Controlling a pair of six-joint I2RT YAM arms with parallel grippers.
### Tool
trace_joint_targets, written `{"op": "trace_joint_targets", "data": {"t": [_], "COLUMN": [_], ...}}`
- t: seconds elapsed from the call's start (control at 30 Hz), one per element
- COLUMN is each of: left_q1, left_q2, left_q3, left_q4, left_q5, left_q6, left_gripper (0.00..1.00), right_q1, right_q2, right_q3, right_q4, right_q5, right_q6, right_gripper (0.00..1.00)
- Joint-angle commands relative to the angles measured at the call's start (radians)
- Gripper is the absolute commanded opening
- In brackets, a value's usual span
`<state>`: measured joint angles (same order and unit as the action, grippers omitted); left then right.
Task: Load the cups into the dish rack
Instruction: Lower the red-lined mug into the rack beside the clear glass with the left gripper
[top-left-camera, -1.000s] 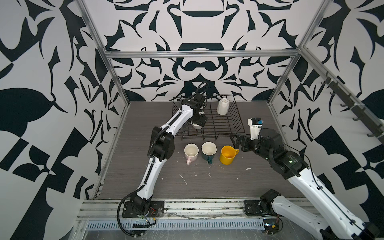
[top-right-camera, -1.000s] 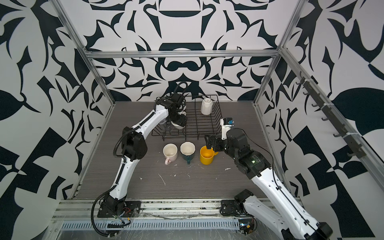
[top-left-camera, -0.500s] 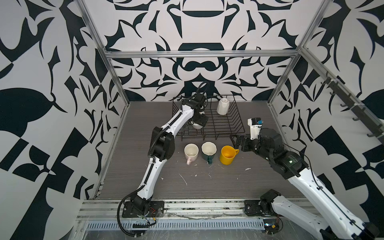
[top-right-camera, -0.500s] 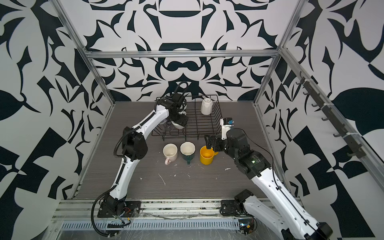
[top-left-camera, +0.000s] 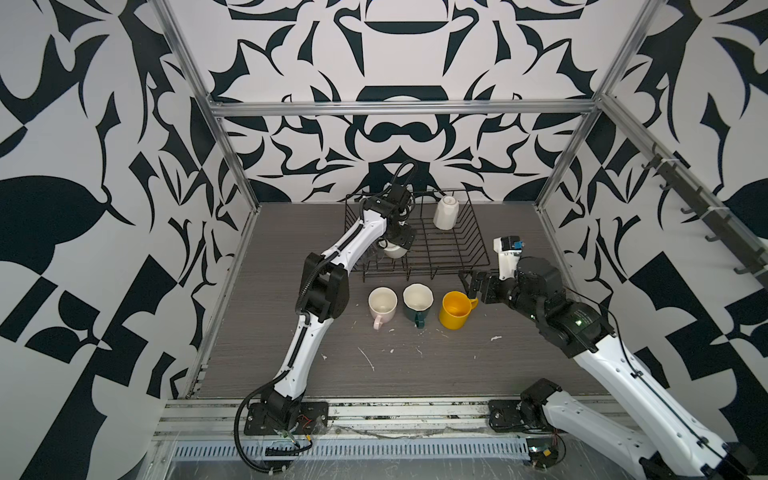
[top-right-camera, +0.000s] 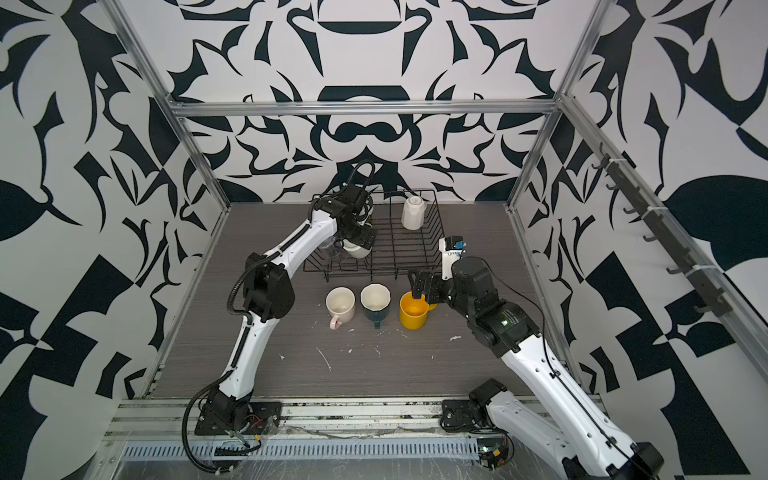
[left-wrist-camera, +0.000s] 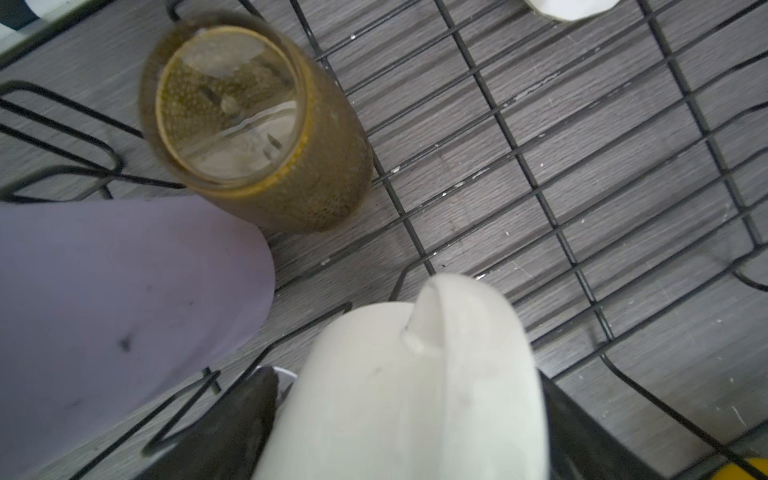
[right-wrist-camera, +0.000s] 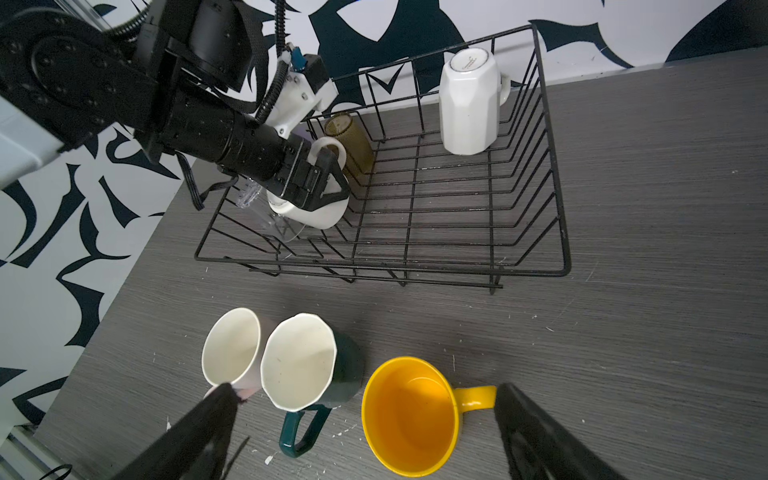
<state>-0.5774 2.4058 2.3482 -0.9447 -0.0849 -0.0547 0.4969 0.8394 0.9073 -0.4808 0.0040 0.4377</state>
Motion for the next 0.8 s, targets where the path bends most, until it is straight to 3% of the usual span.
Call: {"op": "trace_joint_targets", "data": {"t": [0.0, 0.27, 0.77], "left_q1": [-0.004, -0.011, -0.080], "left_q2": [-0.051, -0.075, -0.163], "left_q3": [-0.031, -0.050, -0.181], "left_q4": [0.019, 0.038, 0.126], "left_q5": [0.029, 0.081, 0.073], "left_q6": [-0.006, 0.003, 0.233], "left_gripper": [0.79, 0.76, 0.79], "right_q1": [-0.003, -0.005, -0.007], "right_q2": [0.000, -0.002, -0.020], "right_q3": [0.008, 0.008, 0.003], "right_q4": [0.041, 0.039, 0.032], "right_q5": [-0.005, -0.005, -0.004], "right_q6": [-0.007, -0.007, -0.006], "right_gripper": [0.98, 0.98, 0.98]}}
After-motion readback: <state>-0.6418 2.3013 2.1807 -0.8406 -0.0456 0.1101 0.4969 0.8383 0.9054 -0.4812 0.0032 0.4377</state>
